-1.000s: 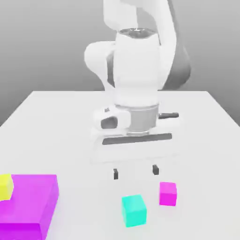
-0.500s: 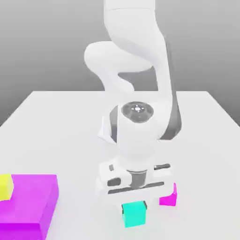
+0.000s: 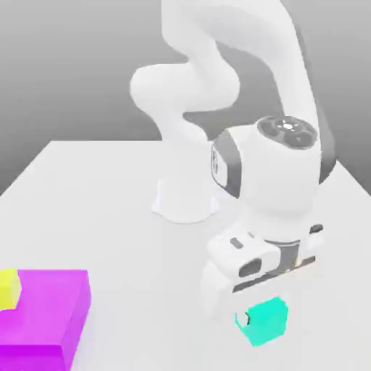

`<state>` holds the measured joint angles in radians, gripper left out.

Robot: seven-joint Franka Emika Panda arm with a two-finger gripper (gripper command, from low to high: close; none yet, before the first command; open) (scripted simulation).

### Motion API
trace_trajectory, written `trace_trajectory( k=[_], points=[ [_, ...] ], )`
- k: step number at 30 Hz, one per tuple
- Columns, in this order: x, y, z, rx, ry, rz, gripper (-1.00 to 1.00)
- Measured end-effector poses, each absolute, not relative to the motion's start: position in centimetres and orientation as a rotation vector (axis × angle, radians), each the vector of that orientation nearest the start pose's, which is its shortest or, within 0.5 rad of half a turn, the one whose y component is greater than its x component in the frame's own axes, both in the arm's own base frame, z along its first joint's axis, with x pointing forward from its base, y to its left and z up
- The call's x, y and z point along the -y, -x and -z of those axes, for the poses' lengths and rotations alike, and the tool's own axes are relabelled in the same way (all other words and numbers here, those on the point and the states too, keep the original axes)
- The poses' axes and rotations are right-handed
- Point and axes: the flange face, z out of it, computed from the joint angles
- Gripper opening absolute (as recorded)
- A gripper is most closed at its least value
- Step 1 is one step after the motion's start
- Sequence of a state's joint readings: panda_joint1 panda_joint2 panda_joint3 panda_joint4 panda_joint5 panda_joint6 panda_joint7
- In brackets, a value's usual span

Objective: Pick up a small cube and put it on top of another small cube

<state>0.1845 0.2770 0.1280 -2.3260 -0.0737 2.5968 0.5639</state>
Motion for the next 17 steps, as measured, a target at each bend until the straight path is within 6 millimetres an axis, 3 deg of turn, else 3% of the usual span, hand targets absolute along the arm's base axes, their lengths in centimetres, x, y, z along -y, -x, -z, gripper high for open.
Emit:
trace_trajectory(
  k=[4,9,11,13,14,17],
  points=[
    [-22.9,-51.2,-23.2,-0.046,3.144,-0.003,-1.00],
    [-31.5,-51.9,-24.8,0.265,3.129,-0.003,-1.00],
    [-33.3,-52.0,-23.2,0.325,3.123,-0.003,-1.00],
    [-33.7,-51.9,-20.0,0.340,3.121,-0.003,-1.00],
    [-33.8,-51.9,-19.1,0.343,3.121,-0.003,1.00],
    [-33.8,-51.9,-19.1,0.343,3.121,-0.003,1.00]
  ],
)
